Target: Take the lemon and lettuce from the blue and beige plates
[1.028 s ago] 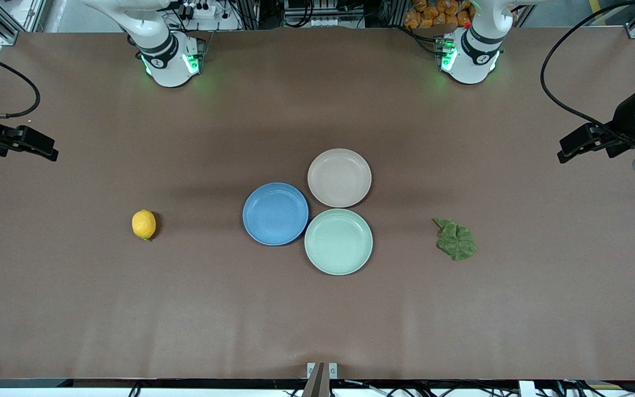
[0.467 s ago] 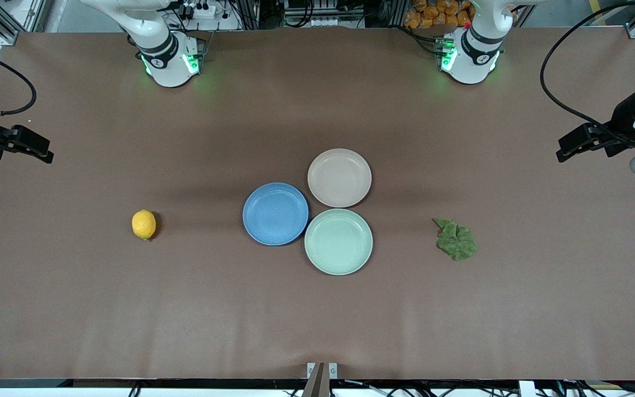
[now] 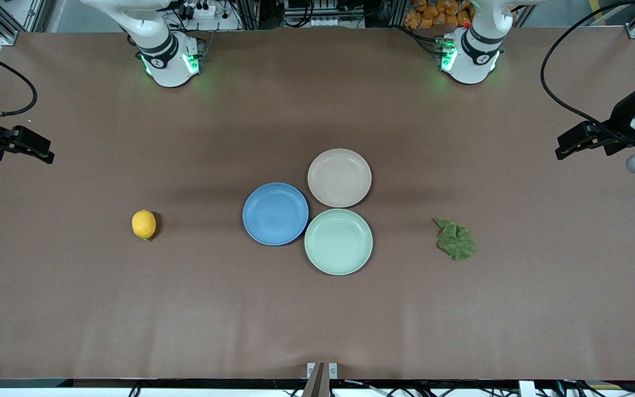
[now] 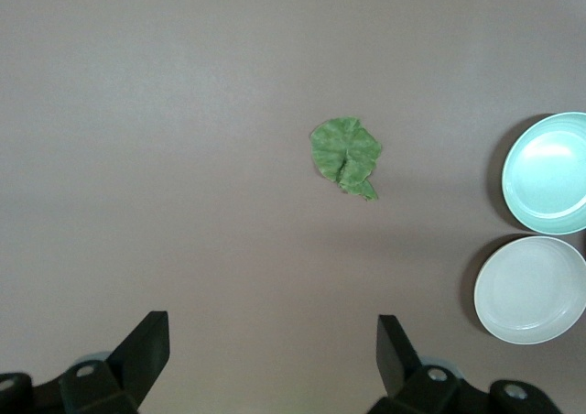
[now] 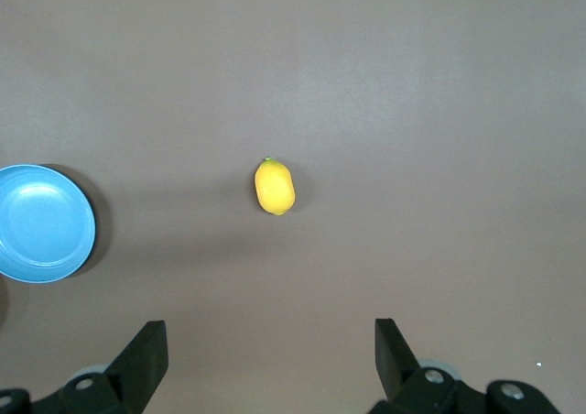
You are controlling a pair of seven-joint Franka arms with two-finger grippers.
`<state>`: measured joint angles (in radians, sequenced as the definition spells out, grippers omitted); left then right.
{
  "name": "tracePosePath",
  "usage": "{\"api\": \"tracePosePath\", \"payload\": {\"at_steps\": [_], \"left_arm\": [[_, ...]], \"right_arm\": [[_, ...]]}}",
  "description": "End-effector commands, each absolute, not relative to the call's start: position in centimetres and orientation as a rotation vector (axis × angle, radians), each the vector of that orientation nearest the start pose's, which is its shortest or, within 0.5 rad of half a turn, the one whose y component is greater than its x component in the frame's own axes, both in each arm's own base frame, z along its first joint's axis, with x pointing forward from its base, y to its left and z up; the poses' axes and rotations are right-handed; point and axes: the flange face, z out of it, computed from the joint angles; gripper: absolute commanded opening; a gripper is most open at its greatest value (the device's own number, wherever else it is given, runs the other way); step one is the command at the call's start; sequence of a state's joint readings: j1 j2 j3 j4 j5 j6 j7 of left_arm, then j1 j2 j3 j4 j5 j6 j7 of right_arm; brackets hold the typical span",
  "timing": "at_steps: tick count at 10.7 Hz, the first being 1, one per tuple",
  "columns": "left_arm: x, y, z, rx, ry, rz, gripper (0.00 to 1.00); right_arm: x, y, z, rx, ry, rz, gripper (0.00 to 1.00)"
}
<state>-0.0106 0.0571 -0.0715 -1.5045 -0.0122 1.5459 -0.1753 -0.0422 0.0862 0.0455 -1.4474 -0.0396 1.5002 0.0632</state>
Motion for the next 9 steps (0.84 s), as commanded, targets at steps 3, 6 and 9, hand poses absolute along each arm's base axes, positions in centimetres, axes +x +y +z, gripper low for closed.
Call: {"api": "tracePosePath", "payload": {"at_steps": [3,6,9], "left_arm": [[56.32,-4.45,62.49,-3.16,-0.111,0.04,1.0],[56.34,-4.21,62.57,-3.161,-0.12,0.038,1.0],[56.38,-4.38,62.48,-3.161,-0.116,0.04,1.0]], "right_arm": [[56.61,-1.18,63.11,-3.177,0.098,0.035,1.0],[56.56,-1.26,63.12,-3.177,0.1,0.036,1.0],[56.6,-1.42,63.03,-3.175,0.105,0.038,1.0]]}}
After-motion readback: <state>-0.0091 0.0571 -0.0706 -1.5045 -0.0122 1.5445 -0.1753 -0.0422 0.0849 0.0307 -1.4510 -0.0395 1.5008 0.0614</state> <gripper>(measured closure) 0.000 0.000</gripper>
